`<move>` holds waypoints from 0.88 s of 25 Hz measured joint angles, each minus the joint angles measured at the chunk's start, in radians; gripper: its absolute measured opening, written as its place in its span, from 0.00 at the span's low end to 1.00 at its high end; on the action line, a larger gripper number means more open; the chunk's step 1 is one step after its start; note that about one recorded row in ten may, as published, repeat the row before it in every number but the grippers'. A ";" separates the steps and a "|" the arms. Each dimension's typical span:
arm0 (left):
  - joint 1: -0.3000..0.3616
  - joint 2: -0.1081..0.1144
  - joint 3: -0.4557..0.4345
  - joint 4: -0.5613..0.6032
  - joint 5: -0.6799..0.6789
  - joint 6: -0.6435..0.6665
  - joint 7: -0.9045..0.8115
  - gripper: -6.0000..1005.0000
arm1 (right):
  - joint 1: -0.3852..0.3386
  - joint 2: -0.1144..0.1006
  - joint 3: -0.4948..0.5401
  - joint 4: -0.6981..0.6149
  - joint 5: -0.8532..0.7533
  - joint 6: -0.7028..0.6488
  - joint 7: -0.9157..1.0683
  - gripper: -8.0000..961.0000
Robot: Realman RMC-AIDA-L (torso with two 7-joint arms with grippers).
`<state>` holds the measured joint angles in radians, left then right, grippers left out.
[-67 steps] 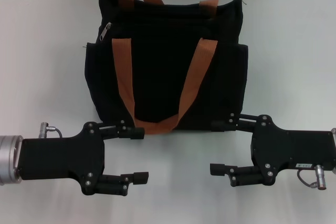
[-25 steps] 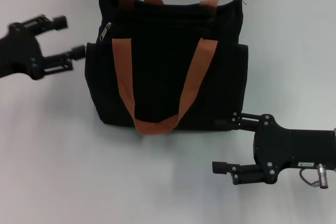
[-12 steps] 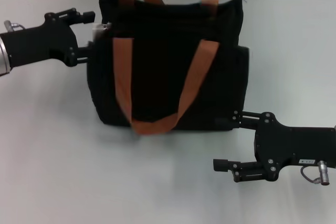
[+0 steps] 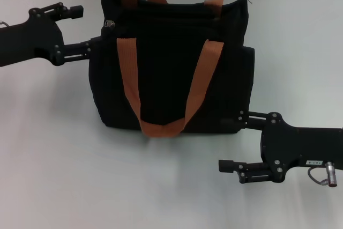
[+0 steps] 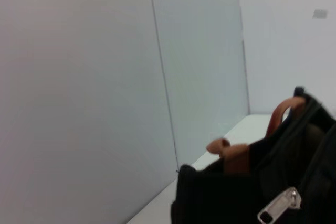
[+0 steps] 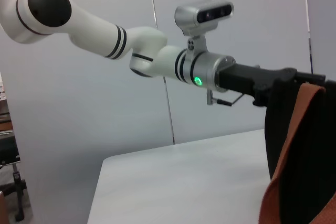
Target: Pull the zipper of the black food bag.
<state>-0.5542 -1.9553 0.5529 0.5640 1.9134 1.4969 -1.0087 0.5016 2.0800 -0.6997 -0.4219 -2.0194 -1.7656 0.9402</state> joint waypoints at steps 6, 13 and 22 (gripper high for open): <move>-0.023 -0.049 0.061 -0.005 0.005 -0.085 0.048 0.72 | 0.005 0.001 0.000 0.000 0.002 0.018 0.000 0.80; -0.026 -0.061 0.034 0.003 -0.027 -0.123 0.077 0.71 | 0.014 0.002 0.001 -0.001 0.005 0.025 0.000 0.80; 0.038 -0.092 0.014 -0.006 -0.130 -0.054 0.255 0.60 | 0.028 0.003 0.005 -0.003 0.011 0.024 0.000 0.79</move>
<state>-0.5167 -2.0471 0.5664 0.5583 1.7829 1.4428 -0.7535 0.5292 2.0826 -0.6946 -0.4250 -2.0088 -1.7415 0.9404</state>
